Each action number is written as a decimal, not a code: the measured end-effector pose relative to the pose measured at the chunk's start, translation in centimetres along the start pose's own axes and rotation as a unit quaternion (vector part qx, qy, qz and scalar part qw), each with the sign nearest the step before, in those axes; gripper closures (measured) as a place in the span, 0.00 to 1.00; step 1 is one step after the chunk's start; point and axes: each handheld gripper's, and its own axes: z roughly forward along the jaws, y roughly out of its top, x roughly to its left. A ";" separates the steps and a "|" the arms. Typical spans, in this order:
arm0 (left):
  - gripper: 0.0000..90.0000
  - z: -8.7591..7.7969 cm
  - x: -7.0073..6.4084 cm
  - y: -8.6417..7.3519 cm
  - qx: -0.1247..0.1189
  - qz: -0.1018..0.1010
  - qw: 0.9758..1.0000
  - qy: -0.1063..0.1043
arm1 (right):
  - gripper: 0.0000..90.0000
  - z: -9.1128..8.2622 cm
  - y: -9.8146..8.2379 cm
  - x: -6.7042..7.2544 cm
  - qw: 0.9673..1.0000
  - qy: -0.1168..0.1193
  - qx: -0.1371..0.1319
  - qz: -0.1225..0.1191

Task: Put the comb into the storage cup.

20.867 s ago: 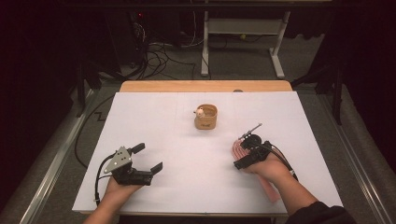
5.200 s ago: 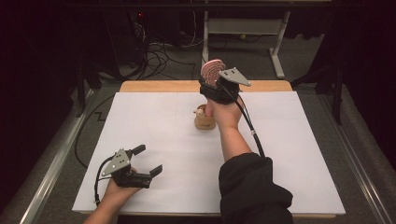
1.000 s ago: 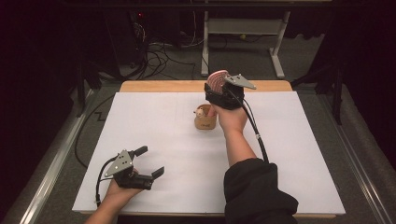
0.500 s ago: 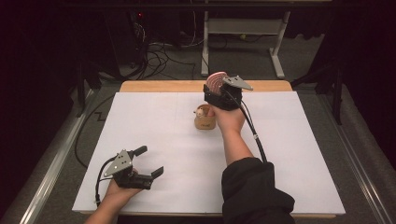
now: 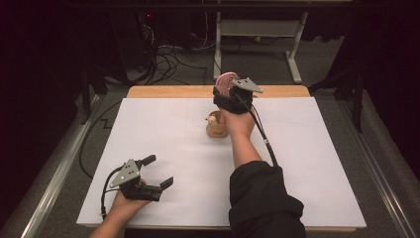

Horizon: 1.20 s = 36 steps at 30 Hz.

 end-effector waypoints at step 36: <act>0.00 -0.6 0.1 -0.1 -0.005 -0.007 1.000 0.003 | 0.20 3.1 -0.2 -0.5 1.000 -0.014 0.008 0.005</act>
